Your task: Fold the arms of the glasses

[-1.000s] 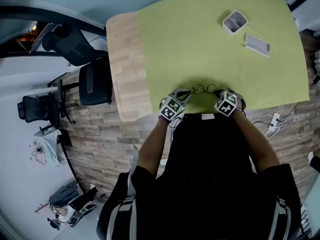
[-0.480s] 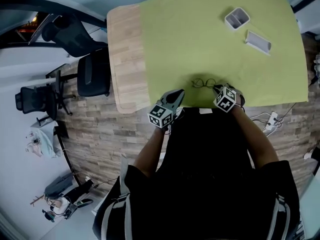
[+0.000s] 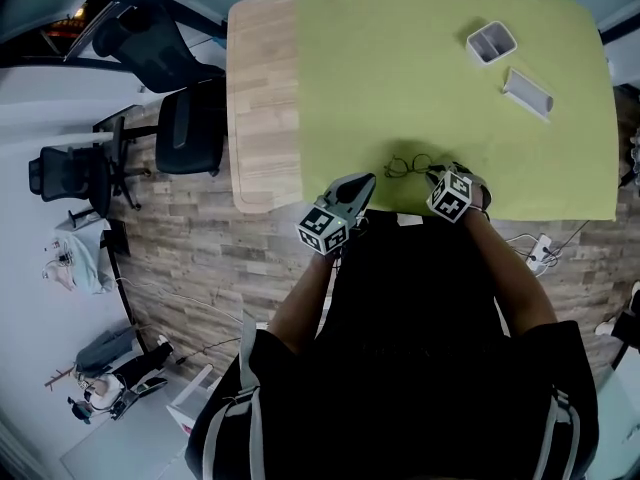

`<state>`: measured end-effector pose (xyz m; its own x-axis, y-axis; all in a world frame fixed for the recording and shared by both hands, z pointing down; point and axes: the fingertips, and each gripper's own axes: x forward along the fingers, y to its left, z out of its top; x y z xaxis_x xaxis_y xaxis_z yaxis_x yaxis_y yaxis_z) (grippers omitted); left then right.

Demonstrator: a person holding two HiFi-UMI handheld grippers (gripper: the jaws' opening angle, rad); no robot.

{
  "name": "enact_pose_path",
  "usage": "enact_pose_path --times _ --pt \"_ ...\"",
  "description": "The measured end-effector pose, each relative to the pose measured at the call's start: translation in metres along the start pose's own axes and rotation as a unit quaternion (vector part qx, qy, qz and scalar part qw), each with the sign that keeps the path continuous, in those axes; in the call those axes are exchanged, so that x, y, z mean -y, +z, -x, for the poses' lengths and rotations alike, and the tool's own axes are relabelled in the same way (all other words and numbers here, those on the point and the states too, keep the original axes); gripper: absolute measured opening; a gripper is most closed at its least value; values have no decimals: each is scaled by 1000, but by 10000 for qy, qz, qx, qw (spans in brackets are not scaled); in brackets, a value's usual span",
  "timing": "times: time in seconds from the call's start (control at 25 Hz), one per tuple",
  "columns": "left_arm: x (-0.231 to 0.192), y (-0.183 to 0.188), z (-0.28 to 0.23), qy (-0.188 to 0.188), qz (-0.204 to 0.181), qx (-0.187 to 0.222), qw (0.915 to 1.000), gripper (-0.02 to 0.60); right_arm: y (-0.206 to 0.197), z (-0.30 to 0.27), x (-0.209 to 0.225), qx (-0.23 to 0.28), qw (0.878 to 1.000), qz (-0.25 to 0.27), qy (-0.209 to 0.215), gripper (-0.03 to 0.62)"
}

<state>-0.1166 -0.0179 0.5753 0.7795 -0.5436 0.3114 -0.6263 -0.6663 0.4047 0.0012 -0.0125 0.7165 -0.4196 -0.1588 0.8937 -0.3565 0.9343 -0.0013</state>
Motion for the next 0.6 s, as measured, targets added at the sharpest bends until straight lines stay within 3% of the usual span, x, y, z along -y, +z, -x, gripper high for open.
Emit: enact_pose_path --times 0.36,0.6 --pt "1 0 4 85 -112 -62 9999 18 16 -6 -3 -233 9942 1045 -67 48" --pt "3 3 7 106 -139 -21 9998 18 16 -21 -14 -472 9825 1789 205 48"
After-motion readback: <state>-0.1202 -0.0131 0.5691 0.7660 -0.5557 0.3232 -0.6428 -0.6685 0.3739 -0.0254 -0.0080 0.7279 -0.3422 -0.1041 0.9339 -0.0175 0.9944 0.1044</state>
